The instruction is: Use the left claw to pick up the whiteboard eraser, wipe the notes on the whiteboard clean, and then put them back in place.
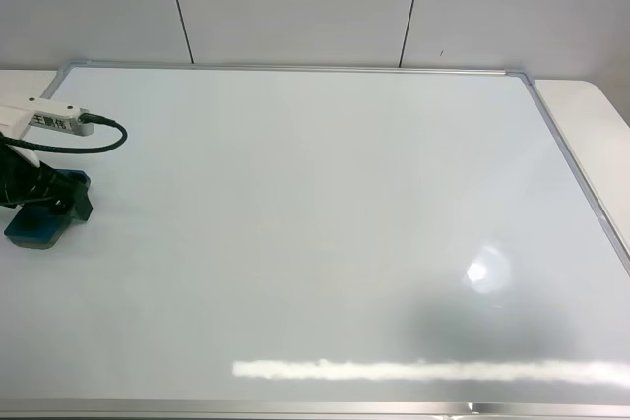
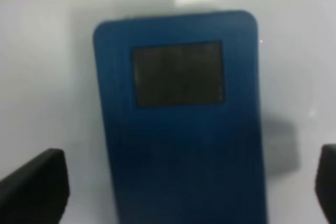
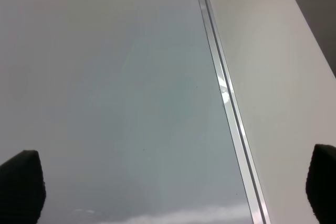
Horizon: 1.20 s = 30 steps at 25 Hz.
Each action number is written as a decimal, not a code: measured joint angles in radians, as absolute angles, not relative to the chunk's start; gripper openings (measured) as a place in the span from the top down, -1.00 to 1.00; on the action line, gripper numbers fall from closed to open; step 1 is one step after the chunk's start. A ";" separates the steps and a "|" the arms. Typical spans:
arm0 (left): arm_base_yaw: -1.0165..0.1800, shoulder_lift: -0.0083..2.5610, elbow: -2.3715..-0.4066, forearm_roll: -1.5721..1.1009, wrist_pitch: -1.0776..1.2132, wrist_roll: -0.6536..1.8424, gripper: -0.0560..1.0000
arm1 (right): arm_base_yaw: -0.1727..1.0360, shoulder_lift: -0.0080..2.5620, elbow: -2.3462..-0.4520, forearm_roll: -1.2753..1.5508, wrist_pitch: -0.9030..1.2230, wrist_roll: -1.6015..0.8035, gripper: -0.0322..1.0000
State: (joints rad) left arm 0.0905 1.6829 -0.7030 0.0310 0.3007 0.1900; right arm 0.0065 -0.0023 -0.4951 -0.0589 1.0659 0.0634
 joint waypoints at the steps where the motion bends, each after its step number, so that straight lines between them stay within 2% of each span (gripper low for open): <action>1: 0.090 1.683 -0.703 0.033 0.301 0.190 -0.94 | 0.006 -0.002 -0.495 -0.059 1.066 0.063 -0.98; 18: 0.090 1.666 -0.703 0.037 0.304 0.149 -0.98 | 0.006 -0.002 -0.495 -0.059 1.066 0.063 -0.98; 24: 0.090 1.557 -0.703 0.042 0.336 0.145 -0.98 | 0.006 -0.002 -0.495 -0.059 1.066 0.063 -0.98; 30: 0.090 1.341 -0.703 0.047 0.447 0.142 -0.98 | 0.006 -0.002 -0.495 -0.059 1.066 0.063 -0.98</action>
